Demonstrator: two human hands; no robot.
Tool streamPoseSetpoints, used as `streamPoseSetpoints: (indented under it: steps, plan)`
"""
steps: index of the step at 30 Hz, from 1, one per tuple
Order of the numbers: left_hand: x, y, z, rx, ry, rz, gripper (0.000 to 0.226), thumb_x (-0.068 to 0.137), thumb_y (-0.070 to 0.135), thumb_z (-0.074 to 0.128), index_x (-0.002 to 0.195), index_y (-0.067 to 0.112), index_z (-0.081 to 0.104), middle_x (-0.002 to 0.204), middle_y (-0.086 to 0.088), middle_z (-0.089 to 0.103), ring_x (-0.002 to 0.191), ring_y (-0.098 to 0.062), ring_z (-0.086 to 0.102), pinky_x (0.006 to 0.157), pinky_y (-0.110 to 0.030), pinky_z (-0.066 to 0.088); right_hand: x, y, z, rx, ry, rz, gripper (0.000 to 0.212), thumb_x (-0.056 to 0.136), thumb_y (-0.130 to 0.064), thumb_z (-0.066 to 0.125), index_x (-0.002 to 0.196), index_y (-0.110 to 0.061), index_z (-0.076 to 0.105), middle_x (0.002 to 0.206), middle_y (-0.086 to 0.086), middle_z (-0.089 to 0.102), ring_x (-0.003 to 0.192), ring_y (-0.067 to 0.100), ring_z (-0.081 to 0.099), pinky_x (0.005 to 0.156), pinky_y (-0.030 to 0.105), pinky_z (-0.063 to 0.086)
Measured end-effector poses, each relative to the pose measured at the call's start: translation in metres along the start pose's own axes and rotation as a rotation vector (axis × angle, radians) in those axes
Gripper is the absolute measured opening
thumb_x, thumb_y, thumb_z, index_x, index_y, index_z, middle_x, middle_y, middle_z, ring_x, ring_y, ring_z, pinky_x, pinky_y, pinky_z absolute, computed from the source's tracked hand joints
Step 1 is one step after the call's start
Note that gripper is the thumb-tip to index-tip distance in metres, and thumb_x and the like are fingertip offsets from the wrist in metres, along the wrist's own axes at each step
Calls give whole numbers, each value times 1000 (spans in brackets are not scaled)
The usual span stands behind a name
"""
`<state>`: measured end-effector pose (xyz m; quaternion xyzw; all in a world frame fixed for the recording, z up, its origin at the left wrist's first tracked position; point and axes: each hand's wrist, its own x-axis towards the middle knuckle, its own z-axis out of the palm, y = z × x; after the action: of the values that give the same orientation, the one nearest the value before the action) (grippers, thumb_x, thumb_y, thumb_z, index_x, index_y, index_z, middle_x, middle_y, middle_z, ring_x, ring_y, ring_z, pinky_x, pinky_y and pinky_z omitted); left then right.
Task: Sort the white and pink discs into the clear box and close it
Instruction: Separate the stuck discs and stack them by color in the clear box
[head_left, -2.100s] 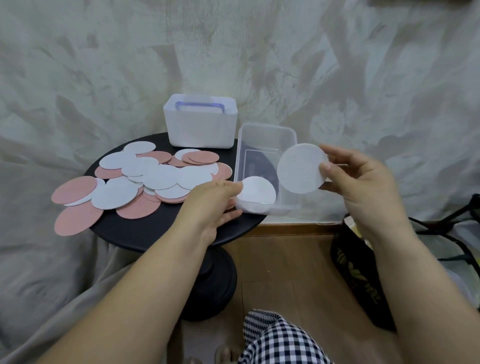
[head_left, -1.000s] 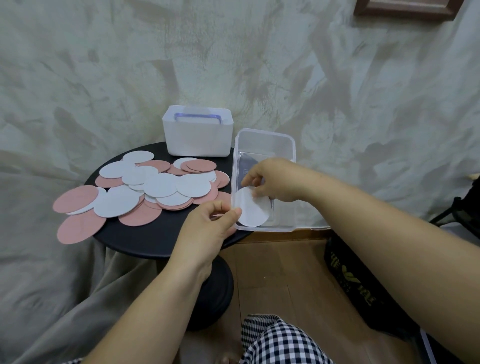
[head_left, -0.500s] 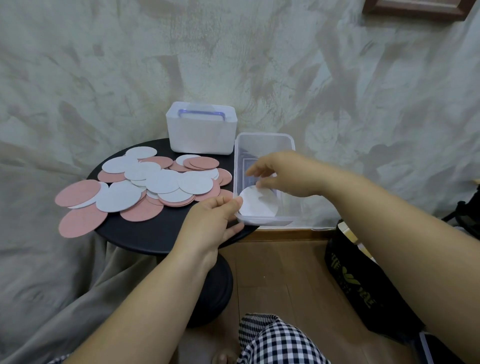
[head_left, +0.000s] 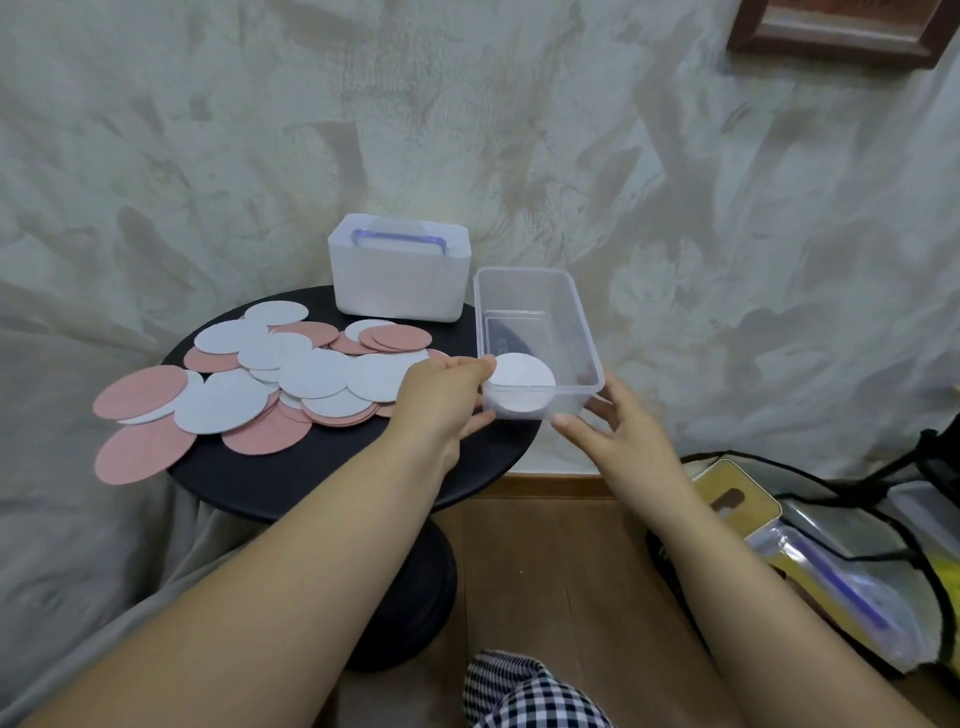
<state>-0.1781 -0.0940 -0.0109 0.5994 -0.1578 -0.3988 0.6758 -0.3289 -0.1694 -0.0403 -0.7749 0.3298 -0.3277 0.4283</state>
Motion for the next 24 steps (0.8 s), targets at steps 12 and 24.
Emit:
streamPoseSetpoints:
  steps: [12,24]
  plan:
    - [10,-1,-8,184,87,87,16,92,21,53,77,20,60,86,-1,61,92,-20,64,83,-32,56,28,21,18,60,83,112,35,88,-11,59,123,-17,57,115,-1,65,108,14,59,98,41,47]
    - [-10,6,-97,1014,236,660,21,90,21,52,109,23,63,114,9,57,113,-13,46,87,-24,32,-28,5,36,-147,147,-95,22,87,-13,61,90,-34,56,96,-6,61,88,2,55,72,5,41]
